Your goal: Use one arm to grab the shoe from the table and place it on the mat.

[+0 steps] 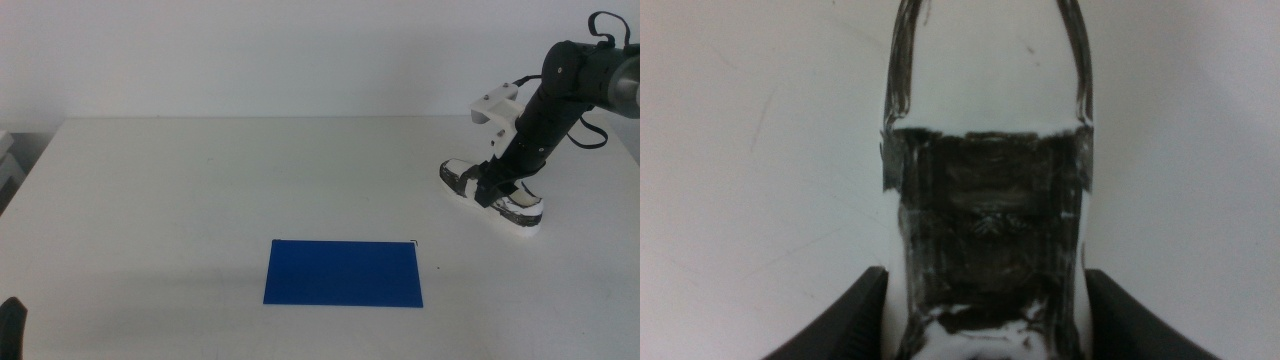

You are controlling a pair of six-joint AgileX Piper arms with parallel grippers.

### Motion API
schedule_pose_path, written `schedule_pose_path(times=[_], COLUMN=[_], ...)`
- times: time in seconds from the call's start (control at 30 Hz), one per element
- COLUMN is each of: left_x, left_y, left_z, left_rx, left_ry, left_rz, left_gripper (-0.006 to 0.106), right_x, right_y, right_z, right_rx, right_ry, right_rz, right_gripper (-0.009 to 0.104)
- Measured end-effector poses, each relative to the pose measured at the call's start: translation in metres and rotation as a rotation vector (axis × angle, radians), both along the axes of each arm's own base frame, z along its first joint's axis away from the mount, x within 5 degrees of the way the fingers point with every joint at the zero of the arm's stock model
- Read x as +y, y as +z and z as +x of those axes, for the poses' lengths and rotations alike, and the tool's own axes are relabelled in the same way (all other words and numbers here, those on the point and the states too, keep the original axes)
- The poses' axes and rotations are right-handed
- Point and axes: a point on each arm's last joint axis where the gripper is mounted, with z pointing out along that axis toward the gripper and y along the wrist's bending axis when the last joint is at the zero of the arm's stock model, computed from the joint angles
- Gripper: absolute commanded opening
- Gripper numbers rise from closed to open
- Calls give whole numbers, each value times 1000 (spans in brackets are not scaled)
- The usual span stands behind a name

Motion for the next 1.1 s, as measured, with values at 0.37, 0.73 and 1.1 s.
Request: schedule_pose_path(times=[0.37, 0.73, 1.1], left_x=[0, 0, 0], left_y=[0, 0, 0], left_z=[0, 0, 0], left_rx=[0, 0, 0], left_ry=[0, 0, 0], left_rz=[0, 0, 0], left_gripper=[94, 94, 94], right_x=[8, 39, 107], right_y=[35, 73, 92], right_z=[-10, -30, -48], right_rx=[-39, -77, -93], right_ry=[26, 114, 230], right_rz=[5, 5, -2], right_gripper=[-4, -4, -4])
